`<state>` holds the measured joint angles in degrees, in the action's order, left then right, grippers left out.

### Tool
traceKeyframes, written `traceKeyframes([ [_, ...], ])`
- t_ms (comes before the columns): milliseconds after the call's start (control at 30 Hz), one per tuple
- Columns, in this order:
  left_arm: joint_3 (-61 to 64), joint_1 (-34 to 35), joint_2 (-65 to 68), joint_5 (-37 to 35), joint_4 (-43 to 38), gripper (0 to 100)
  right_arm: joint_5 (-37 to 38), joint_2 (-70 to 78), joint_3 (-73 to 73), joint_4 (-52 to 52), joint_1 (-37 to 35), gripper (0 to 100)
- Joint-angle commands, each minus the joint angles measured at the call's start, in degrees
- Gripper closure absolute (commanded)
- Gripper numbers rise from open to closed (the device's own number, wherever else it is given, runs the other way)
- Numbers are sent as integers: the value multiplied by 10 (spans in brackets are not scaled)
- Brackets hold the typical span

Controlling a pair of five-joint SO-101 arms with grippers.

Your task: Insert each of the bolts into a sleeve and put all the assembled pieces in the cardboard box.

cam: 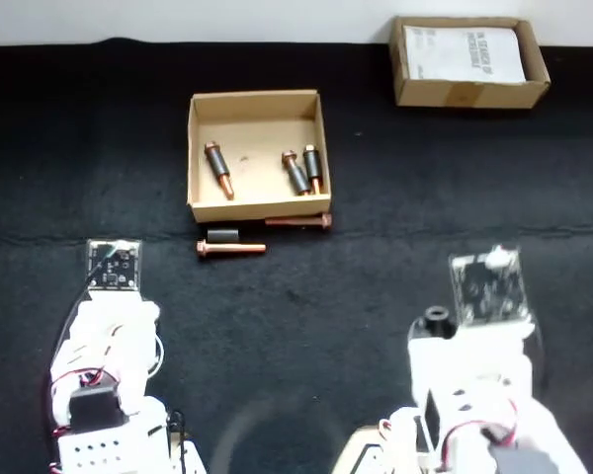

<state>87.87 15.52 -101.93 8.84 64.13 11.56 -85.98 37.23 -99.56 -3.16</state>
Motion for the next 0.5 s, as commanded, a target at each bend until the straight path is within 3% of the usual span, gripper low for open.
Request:
traceKeyframes([
  [0, -77, -39, -15, 4, 23, 980, -3, -99, 73, 32, 7, 991],
  [200, -196, -115, 39, 4, 96, 980, -3, -192, 155, 101, 14, 991],
  [467, -463, -166, 367, 4, 216, 977, -2, -179, 218, 250, 155, 991],
])
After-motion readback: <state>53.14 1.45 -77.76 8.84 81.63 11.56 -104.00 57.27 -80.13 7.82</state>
